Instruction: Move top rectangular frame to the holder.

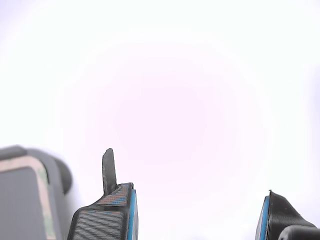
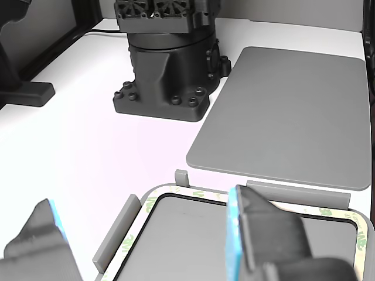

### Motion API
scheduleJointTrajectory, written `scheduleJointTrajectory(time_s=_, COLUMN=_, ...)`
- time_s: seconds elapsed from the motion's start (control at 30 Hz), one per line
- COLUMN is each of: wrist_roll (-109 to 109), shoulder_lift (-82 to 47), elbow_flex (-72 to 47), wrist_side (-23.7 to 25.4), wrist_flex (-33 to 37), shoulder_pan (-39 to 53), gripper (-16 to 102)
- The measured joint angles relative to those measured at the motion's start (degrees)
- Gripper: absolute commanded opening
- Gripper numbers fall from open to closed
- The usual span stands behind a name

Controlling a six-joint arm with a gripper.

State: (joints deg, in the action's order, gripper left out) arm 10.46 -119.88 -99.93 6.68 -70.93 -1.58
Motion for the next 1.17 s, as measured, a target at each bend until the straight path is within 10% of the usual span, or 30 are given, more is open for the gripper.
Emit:
scheduleJointTrajectory(time_s=0.57, wrist_roll=-4.39, shoulder_lift=-44.74, elbow_flex=-48.78, wrist_side=-3.78, wrist_flex=14.94, shoulder_pan=-2.37, gripper=100)
scheduleJointTrajectory(time_s=1.17, wrist_roll=-4.75, shoulder_lift=-48.16, elbow_flex=-52.38, wrist_side=-4.13, wrist_flex=14.94, shoulder_pan=-2.11, gripper=100)
